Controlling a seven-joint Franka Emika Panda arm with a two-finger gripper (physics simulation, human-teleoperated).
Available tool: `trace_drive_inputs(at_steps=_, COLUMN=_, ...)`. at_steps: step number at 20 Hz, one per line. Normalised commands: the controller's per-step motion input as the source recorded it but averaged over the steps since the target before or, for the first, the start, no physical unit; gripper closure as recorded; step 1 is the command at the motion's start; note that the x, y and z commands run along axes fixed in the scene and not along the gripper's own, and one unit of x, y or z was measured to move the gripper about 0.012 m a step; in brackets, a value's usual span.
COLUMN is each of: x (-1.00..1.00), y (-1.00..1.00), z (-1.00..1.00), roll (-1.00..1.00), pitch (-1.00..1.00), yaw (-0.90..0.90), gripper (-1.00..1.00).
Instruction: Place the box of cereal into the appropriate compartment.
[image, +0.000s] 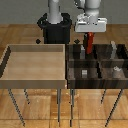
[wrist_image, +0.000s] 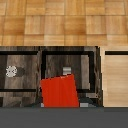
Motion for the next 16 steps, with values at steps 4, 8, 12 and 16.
trace_drive_inputs(at_steps=4, x=0.0, y=1.0, z=0.0, roll=0.0, pitch=0.0, yaw=0.0, gripper=1.0)
trace_drive_inputs(at_steps=8, x=0.0, y=1.0, z=0.0, roll=0.0, pitch=0.0, yaw=0.0, gripper=1.0)
trace_drive_inputs(at_steps=12, x=0.0, y=1.0, z=0.0, roll=0.0, pitch=0.0, yaw=0.0, gripper=1.0)
trace_drive_inputs(at_steps=16, x=0.0, y=1.0, z=0.0, roll=0.0, pitch=0.0, yaw=0.0, gripper=1.0)
